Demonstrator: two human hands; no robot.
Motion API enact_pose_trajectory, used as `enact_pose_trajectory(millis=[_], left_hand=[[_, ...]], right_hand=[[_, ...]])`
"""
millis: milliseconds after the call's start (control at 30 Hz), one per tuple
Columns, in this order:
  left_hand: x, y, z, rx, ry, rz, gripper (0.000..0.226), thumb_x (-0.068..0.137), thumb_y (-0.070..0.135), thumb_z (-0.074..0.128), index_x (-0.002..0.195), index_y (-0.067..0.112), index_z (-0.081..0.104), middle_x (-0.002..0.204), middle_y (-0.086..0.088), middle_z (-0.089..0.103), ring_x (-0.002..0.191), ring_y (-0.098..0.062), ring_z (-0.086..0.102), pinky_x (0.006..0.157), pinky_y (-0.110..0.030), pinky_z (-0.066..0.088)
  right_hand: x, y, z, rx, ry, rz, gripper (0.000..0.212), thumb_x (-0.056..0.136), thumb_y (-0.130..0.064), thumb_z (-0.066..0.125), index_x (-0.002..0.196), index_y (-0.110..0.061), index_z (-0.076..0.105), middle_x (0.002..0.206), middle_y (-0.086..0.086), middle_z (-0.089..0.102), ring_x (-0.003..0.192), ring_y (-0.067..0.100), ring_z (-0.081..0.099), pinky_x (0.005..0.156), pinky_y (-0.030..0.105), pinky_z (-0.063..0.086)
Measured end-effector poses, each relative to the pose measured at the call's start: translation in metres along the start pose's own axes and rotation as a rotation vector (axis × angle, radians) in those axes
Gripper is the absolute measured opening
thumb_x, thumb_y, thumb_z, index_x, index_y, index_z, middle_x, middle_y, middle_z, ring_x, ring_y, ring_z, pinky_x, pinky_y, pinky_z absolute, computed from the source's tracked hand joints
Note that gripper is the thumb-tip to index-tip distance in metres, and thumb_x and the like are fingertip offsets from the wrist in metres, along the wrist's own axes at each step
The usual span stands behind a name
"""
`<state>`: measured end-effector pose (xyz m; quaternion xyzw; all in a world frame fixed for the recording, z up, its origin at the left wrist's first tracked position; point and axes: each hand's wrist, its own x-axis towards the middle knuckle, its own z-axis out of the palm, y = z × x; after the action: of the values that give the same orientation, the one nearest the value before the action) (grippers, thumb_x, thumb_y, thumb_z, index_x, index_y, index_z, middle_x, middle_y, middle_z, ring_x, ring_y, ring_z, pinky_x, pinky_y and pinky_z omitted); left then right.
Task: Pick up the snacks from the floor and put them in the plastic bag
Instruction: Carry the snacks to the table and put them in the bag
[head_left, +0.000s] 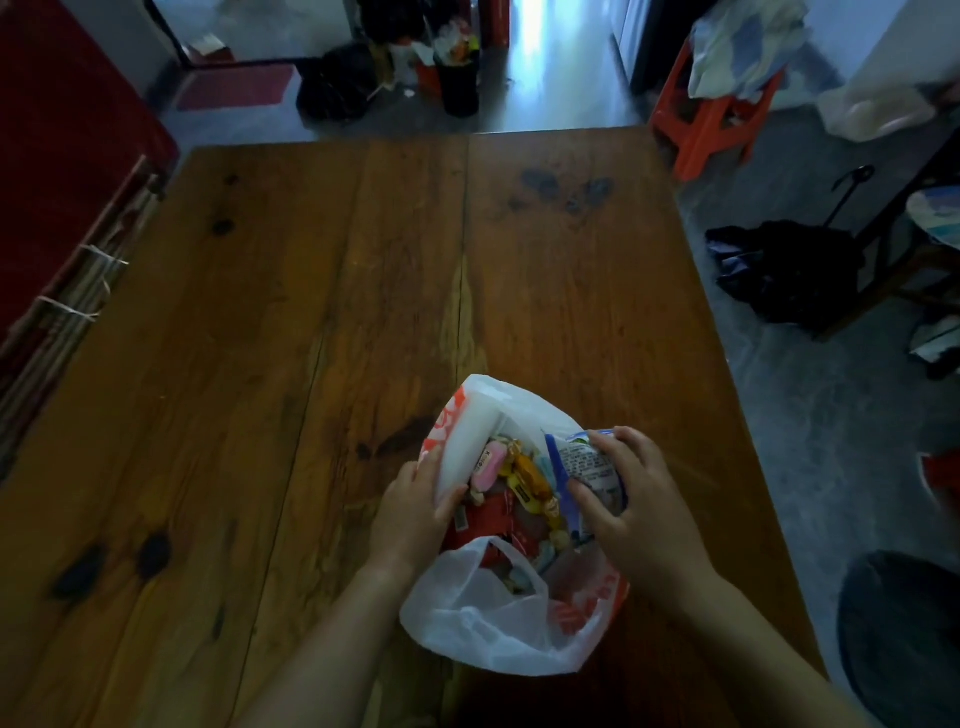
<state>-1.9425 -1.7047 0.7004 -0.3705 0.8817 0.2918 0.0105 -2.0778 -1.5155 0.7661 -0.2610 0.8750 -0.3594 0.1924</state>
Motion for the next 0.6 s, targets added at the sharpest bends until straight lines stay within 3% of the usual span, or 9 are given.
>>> enact_pose_trajectory(millis=[167,367,533,600], left_hand=[[-0.006,-0.005,0.001,-0.014,0.144,-0.157,0.056,0.093,0.045,0.042,0.143,0.024,0.027,0.121,-0.006,0.049,0.105,-0.018,0.049,0.079,-0.029,0.048],[-0.023,-0.022,-0.013,-0.086,0.243,-0.34,0.055,0.091,0.042,0.049,0.139,0.02,0.034,0.128,-0.009,0.05,0.113,-0.024,0.052,0.087,-0.038,0.05],[-0.045,-0.032,-0.022,-0.087,0.169,-0.346,0.062,0.089,0.048,0.049,0.142,0.023,0.028,0.136,-0.008,0.045,0.118,-0.022,0.05,0.09,-0.036,0.049],[-0.054,-0.036,-0.027,-0.035,0.126,-0.278,0.065,0.089,0.052,0.045,0.144,0.026,0.024,0.136,-0.007,0.045,0.118,-0.019,0.049,0.088,-0.03,0.047]], right_hand=[[0.026,-0.036,0.01,0.058,-0.018,-0.119,0.052,0.083,-0.044,0.053,0.131,-0.036,0.036,0.144,-0.006,0.021,0.123,0.018,0.04,0.084,0.04,0.055],[0.029,-0.069,0.046,-0.001,-0.15,-0.288,0.054,0.084,-0.044,0.056,0.133,-0.036,0.036,0.148,-0.005,0.022,0.13,0.017,0.033,0.095,0.04,0.049],[0.021,-0.052,0.065,-0.159,-0.337,-0.288,0.054,0.085,-0.046,0.054,0.135,-0.035,0.035,0.148,-0.004,0.029,0.134,0.02,0.027,0.109,0.042,0.029],[0.024,-0.053,0.066,-0.157,-0.346,-0.281,0.055,0.085,-0.046,0.054,0.136,-0.035,0.034,0.148,-0.004,0.029,0.134,0.02,0.028,0.108,0.041,0.03]])
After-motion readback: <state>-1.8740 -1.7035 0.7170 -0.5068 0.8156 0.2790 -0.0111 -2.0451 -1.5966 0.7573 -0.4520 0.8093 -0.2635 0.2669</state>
